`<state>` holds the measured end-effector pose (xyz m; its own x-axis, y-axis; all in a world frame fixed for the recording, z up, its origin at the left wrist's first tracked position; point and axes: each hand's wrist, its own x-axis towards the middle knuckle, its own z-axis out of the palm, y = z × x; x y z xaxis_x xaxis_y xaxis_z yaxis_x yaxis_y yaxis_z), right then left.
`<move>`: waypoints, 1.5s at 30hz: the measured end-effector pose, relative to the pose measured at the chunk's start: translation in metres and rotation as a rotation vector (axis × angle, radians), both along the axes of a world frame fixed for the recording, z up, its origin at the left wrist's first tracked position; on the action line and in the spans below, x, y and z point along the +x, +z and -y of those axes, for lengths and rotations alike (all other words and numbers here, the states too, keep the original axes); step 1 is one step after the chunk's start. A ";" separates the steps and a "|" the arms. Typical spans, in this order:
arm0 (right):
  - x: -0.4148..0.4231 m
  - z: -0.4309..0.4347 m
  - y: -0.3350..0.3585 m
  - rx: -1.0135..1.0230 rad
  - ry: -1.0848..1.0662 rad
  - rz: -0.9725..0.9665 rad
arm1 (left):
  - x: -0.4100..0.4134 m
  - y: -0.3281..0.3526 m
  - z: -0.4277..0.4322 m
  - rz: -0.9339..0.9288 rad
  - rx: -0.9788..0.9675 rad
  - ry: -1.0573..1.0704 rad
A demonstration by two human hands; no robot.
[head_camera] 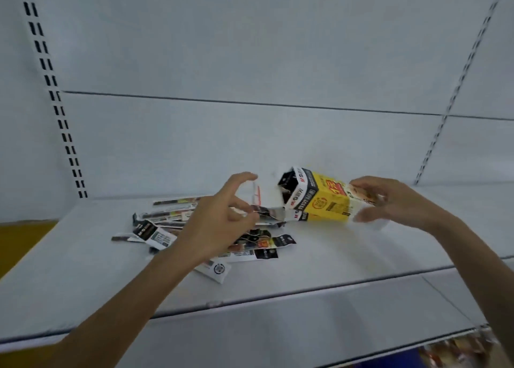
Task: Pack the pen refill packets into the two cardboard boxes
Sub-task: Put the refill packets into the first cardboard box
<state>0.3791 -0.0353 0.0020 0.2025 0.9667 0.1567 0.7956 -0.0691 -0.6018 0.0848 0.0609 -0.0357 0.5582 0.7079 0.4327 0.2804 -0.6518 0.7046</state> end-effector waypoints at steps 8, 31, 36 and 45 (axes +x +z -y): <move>0.057 -0.020 -0.044 -0.208 0.084 0.438 | 0.034 -0.054 -0.026 -0.728 0.215 0.210; -0.057 -0.069 -0.043 0.245 0.419 0.246 | -0.066 -0.048 -0.028 -0.426 0.229 0.157; -0.115 -0.078 -0.067 0.133 0.576 0.284 | -0.068 -0.056 -0.035 -0.326 0.447 0.184; -0.125 -0.088 -0.056 0.221 0.402 0.142 | -0.087 -0.039 -0.039 -0.243 0.566 0.427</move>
